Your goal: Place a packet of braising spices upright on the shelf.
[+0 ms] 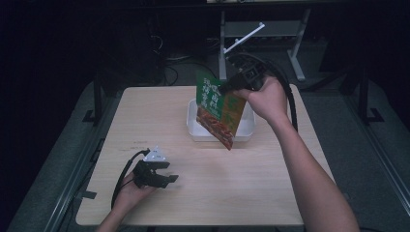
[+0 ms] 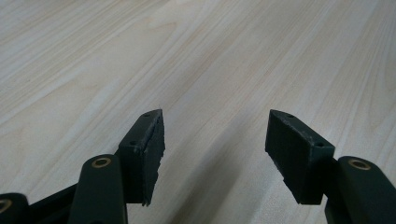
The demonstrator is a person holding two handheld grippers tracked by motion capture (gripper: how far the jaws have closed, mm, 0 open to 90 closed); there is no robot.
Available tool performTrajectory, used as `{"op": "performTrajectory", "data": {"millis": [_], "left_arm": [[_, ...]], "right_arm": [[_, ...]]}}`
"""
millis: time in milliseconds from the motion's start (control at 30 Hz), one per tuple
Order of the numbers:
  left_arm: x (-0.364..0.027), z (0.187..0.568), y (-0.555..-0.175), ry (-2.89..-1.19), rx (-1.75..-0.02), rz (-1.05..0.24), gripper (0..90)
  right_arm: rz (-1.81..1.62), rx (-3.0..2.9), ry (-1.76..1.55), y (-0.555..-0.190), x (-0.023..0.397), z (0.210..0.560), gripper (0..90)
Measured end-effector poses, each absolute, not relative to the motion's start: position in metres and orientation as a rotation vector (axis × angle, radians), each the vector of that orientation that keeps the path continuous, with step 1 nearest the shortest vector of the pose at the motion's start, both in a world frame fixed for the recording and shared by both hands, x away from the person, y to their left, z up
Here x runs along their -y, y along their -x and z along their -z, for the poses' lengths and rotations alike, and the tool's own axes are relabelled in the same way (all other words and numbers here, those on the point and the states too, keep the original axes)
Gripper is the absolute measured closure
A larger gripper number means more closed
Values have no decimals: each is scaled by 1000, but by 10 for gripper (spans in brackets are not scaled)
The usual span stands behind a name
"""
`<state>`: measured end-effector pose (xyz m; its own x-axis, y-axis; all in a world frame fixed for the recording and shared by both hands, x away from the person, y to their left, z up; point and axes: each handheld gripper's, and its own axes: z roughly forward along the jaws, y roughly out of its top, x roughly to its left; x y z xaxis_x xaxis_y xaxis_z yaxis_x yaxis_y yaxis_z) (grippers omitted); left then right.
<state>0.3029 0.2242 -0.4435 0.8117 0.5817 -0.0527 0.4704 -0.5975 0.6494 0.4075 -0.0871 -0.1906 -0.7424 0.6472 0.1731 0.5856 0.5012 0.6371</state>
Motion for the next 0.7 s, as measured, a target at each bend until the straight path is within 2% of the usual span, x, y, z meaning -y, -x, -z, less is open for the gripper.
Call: {"op": "performTrajectory", "data": {"millis": [700], "left_arm": [[-225, 443, -303, -2312, -769, -212, 374]], "right_arm": [[-998, -2557, -1159, -450, 64, 195, 900]]}}
